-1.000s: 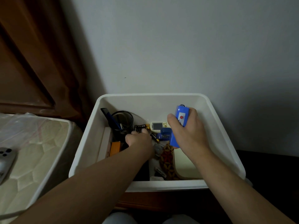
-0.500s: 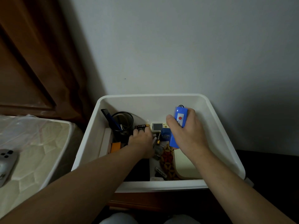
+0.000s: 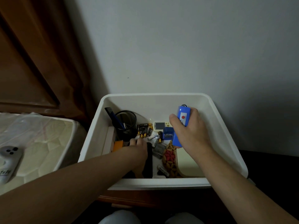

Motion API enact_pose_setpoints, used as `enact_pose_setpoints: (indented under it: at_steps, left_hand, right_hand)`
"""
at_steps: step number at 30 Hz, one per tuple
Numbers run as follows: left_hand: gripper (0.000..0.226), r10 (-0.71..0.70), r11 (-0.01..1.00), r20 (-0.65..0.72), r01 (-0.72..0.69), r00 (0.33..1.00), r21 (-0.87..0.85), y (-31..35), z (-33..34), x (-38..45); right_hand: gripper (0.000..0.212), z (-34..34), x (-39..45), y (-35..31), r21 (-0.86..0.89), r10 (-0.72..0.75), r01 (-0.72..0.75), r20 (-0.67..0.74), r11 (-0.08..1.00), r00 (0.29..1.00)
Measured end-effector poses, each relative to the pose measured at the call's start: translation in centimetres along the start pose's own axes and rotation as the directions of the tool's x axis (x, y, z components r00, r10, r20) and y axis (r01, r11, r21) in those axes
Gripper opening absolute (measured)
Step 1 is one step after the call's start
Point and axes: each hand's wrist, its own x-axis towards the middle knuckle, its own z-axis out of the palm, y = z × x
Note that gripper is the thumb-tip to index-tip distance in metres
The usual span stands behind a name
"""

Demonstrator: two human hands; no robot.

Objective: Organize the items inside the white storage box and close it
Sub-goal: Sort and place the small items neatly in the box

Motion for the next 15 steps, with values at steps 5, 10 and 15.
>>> enact_pose_setpoints:
  at_steps: [5,10,15]
  left_hand:
    - [0.133,-0.063,0.996,-0.099,0.057,0.993,-0.064,-0.9,0.2,0.4]
    - [0.105,-0.075,0.989,-0.112,0.059,0.991,-0.137,0.0,0.4,0.1]
    - [0.103,-0.038,0.951,-0.089,0.008,0.995,-0.31,0.1,-1.4,-2.4]
  right_hand:
    - [0.028,0.0,0.1,0.1,0.001,-0.003,0.003,0.011,1.0,1.0]
    - [0.028,0.0,0.2,0.2,0.029,-0.011,0.011,0.005,1.0,1.0]
    - [0.043,-0.3,-0.1,-0.4,0.132,-0.008,0.012,-0.027,0.991,1.0]
